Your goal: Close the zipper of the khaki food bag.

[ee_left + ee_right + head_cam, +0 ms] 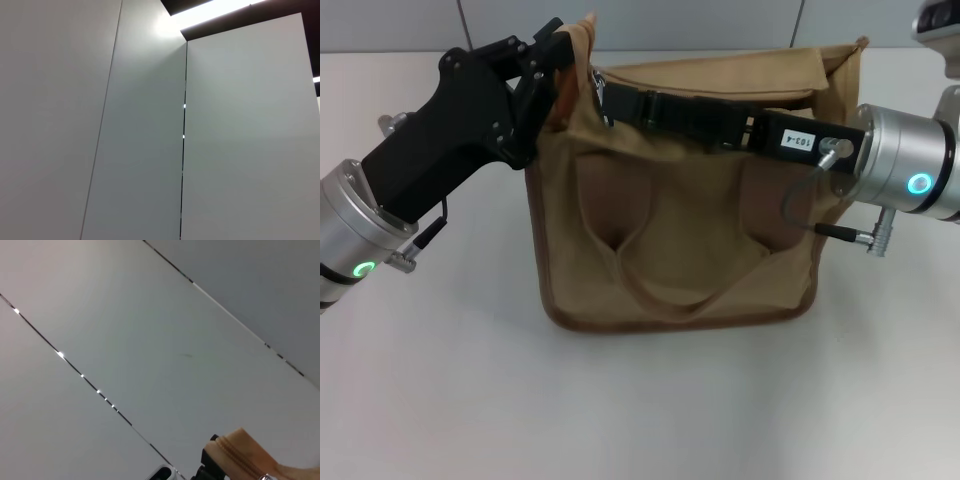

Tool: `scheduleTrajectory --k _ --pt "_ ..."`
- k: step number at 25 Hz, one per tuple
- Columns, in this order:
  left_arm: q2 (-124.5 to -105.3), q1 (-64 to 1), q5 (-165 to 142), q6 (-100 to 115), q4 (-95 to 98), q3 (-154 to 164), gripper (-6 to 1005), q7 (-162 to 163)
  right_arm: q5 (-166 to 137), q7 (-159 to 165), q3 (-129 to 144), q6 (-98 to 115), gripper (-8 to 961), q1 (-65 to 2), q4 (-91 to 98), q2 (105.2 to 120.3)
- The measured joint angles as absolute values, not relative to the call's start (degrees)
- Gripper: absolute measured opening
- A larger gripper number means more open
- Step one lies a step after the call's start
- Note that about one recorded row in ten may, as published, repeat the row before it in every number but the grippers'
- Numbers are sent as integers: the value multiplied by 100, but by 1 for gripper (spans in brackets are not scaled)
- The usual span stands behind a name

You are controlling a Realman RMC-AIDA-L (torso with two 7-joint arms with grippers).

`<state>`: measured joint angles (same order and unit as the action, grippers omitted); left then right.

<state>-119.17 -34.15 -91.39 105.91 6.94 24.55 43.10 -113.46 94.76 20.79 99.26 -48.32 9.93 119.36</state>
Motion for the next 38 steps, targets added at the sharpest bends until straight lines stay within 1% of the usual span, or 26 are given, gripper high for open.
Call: scheduleTrajectory --k 8,19,38 --pt "-11918 -3427 -9139 10580 668 2464 24 4299 -11334 9517 2169 9944 562 -4847 999 11948" --pt "-11918 -3441 -9142 10598 668 2470 25 4298 -11322 9528 2144 9732 399 -4826 957 11961" --pt "-11918 -3515 -9148 10588 597 2469 28 4297 -11322 9401 2157 9758 402 -4865 957 11962"
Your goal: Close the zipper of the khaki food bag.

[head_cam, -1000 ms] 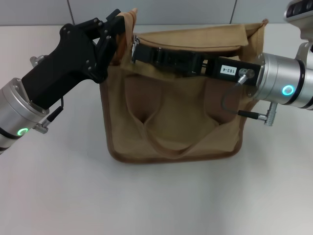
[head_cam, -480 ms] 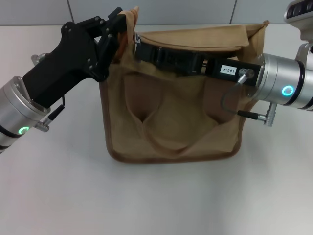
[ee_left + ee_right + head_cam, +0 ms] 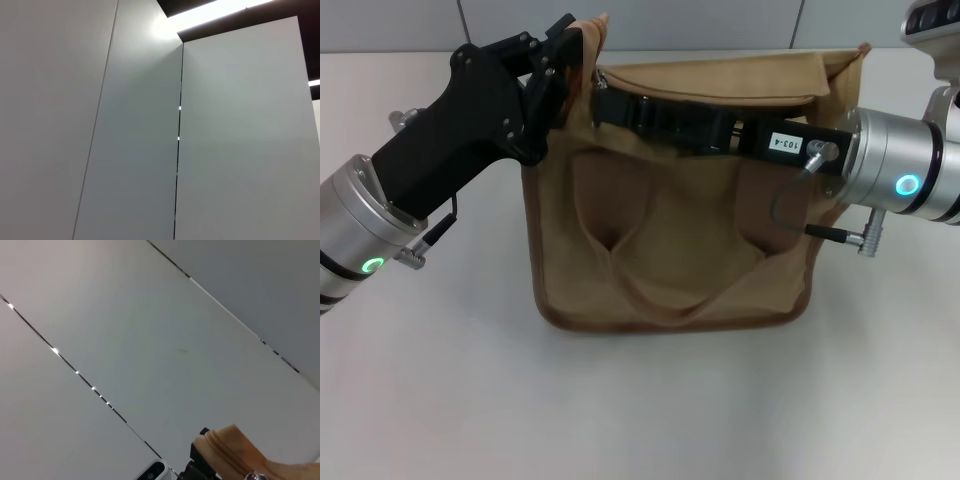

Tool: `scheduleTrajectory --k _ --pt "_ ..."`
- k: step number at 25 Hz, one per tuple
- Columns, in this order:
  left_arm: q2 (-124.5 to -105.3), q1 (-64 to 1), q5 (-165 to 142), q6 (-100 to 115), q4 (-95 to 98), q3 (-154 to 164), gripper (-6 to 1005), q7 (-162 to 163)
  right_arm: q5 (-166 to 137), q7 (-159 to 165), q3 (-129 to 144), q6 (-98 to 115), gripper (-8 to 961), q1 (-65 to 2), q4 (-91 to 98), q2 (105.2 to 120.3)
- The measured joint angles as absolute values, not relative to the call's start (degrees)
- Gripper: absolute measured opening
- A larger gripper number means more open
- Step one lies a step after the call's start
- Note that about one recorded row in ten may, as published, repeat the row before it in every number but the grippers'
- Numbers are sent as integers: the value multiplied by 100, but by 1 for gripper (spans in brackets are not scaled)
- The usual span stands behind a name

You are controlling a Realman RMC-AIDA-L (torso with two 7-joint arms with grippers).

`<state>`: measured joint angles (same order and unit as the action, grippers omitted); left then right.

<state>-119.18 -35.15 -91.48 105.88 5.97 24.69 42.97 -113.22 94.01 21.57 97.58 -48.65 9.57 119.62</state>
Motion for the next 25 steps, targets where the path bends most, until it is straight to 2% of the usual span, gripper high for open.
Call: scheduleTrajectory --k 25 --pt "-11918 -3509 -9166 10607 598 2470 32 4298 -11315 9263 2141 9800 401 -4873 925 11962"
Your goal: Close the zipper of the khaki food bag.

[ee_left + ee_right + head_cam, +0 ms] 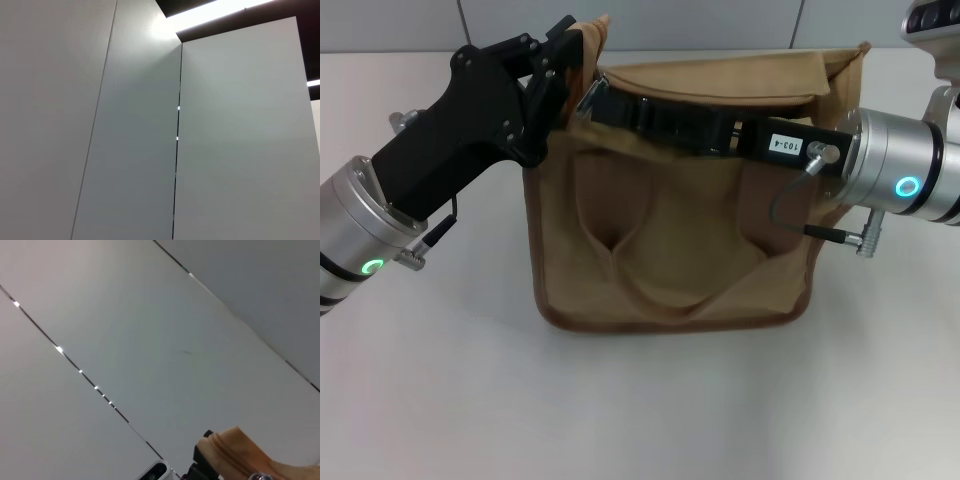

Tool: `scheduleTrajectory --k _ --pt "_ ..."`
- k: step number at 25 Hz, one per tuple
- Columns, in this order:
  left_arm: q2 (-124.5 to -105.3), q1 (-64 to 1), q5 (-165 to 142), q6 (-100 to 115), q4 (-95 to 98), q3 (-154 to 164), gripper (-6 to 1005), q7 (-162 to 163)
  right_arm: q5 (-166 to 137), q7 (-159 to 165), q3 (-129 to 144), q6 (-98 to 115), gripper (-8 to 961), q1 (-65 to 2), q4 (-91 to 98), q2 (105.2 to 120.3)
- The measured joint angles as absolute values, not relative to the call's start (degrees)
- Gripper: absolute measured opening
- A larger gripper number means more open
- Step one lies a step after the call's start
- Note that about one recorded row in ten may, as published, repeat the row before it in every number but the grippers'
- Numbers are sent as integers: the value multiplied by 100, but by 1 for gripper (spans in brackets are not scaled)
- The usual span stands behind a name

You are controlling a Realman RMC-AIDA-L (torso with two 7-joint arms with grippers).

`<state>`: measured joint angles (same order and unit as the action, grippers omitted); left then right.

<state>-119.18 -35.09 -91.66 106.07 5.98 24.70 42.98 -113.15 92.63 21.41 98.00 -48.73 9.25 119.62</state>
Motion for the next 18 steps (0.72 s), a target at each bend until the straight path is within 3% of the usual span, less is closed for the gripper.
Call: scheduleTrajectory --k 18 --pt "-11918 -3506 -9148 10694 598 2452 35 4292 -11308 9203 2152 9797 402 -4917 876 11971"
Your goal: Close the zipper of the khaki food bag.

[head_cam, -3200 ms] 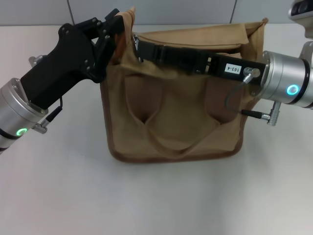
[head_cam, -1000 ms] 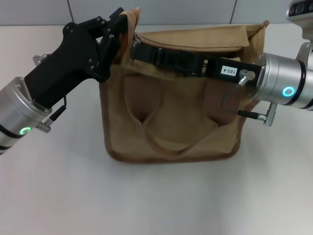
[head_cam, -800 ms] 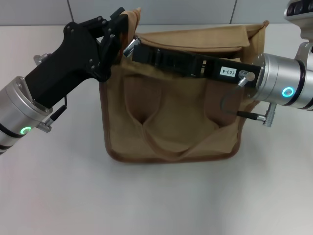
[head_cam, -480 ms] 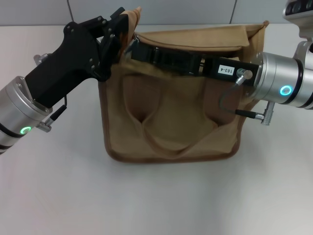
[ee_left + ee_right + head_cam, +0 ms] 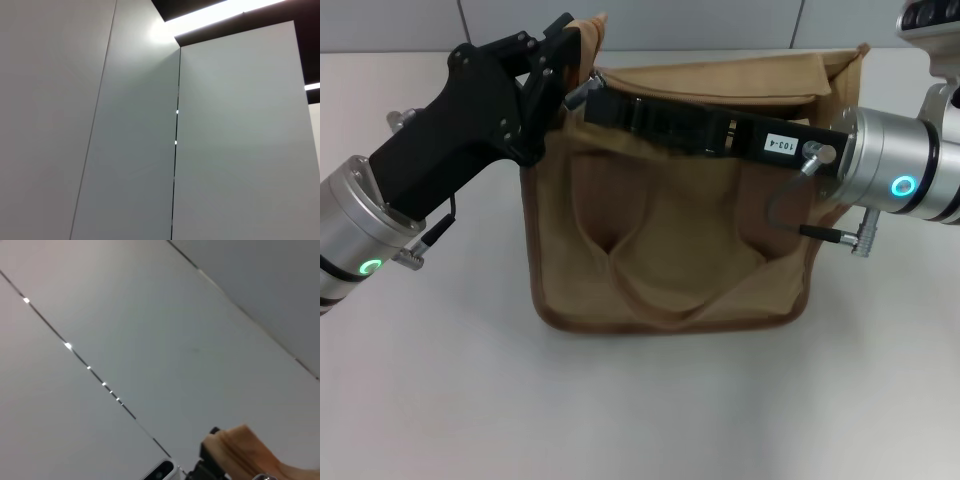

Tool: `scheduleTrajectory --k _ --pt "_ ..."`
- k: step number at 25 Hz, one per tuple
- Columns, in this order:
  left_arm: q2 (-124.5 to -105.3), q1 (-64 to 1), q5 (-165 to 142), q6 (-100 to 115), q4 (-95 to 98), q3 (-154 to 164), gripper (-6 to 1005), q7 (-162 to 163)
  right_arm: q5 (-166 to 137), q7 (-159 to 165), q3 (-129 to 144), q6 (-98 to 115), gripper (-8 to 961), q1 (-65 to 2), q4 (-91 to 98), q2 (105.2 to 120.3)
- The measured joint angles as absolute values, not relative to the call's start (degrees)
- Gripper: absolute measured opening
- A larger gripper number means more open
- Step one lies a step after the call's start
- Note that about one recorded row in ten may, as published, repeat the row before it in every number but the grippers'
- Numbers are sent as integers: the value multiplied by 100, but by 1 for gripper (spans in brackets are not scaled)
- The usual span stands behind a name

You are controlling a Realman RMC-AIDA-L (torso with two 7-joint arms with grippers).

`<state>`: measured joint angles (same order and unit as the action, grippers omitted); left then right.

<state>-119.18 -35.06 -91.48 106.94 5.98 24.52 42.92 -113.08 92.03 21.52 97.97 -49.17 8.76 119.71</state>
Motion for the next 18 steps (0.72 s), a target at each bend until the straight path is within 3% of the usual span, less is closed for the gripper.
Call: scheduleTrajectory --k 18 --pt "-11918 -3551 -9154 10780 536 2470 38 4288 -11321 9113 2162 9911 403 -4893 801 11971"
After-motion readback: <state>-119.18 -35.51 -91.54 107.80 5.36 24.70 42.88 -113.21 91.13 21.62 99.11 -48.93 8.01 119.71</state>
